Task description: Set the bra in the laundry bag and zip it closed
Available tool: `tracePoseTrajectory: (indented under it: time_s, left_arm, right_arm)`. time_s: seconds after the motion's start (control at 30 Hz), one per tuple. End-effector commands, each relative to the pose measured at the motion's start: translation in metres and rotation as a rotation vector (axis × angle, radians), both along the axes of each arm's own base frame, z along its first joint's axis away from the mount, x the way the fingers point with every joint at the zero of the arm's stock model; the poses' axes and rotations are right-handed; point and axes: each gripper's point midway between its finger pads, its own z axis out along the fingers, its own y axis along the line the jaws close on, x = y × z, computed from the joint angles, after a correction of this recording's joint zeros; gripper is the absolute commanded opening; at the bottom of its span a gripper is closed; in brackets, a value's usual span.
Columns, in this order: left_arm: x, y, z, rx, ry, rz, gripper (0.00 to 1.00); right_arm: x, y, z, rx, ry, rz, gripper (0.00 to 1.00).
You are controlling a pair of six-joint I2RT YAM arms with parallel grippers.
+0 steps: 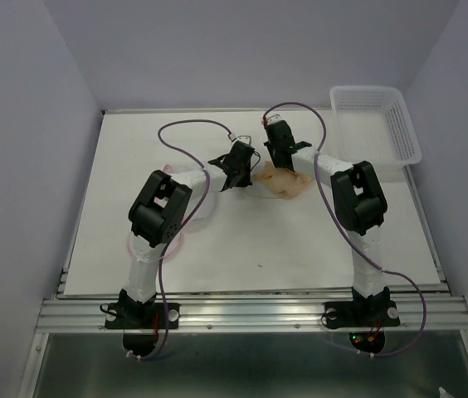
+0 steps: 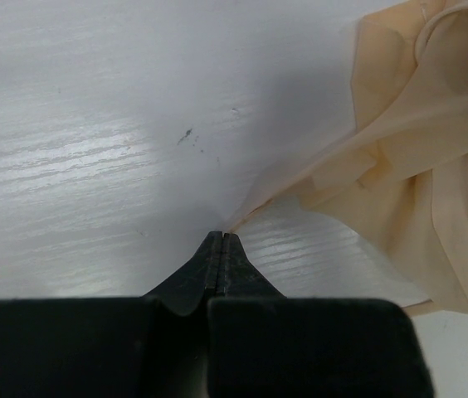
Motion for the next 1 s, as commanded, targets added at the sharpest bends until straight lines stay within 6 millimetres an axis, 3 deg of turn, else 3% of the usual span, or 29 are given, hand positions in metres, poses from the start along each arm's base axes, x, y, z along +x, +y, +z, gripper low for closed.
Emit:
tracePoseTrajectory:
  time_s: [0.0,0.03,0.13,0.17,0.23,0.27,0.3,0.4,0.47,0.53,0.6,0.63,0.67,0.77,0.87,0.97]
  left_arm:
    - [0.005,-0.001,0.045,-0.051,-0.082,0.019,0.00]
    - [0.006,0.000,0.045,-0.049,-0.084,0.025,0.00]
    - [0.006,0.003,0.045,-0.046,-0.085,0.041,0.00]
    - [0.006,0.003,0.044,-0.046,-0.082,0.048,0.00]
    - [0.005,0.008,0.041,-0.035,-0.075,0.069,0.00]
    - [0.003,0.012,0.039,-0.022,-0.068,0.078,0.00]
    - [0.003,0.013,0.039,-0.022,-0.061,0.094,0.00]
    - [-0.001,0.019,0.041,-0.028,-0.051,0.127,0.00]
    - [-0.002,0.023,0.042,-0.027,-0.051,0.143,0.00]
    - [-0.003,0.028,0.043,-0.017,-0.054,0.164,0.00]
    - [-0.003,0.035,0.045,-0.002,-0.059,0.190,0.00]
    - [-0.003,0.035,0.044,-0.002,-0.058,0.191,0.00]
    - [-0.002,0.037,0.043,-0.004,-0.055,0.194,0.00]
    - [-0.004,0.038,0.043,-0.011,-0.047,0.192,0.00]
    - [-0.006,0.042,0.045,-0.008,-0.053,0.199,0.00]
    - [-0.006,0.046,0.049,-0.006,-0.064,0.211,0.00]
  right_arm:
    - [0.011,-0.007,0.030,0.000,-0.100,-0.096,0.01]
    - [0.012,-0.009,0.047,0.011,-0.139,-0.115,0.01]
    - [0.009,-0.019,0.071,0.030,-0.215,-0.172,0.01]
    - [0.010,-0.026,0.093,0.065,-0.266,-0.199,0.01]
    - [0.001,-0.044,0.096,0.094,-0.275,-0.247,0.01]
    - [-0.004,-0.049,0.115,0.125,-0.322,-0.277,0.01]
    - [-0.016,-0.064,0.102,0.108,-0.305,-0.312,0.01]
    - [-0.042,-0.097,0.107,0.161,-0.353,-0.411,0.01]
    - [-0.048,-0.110,0.113,0.262,-0.388,-0.441,0.01]
    - [-0.070,-0.119,0.116,0.315,-0.411,-0.436,0.01]
    - [-0.081,-0.123,0.138,0.414,-0.492,-0.445,0.01]
    - [-0.087,-0.129,0.138,0.438,-0.505,-0.457,0.01]
    - [-0.096,-0.134,0.128,0.463,-0.502,-0.478,0.01]
    - [-0.112,-0.147,0.135,0.490,-0.551,-0.526,0.01]
    - [-0.138,-0.167,0.113,0.494,-0.565,-0.646,0.01]
    - [-0.157,-0.186,0.111,0.527,-0.609,-0.742,0.01]
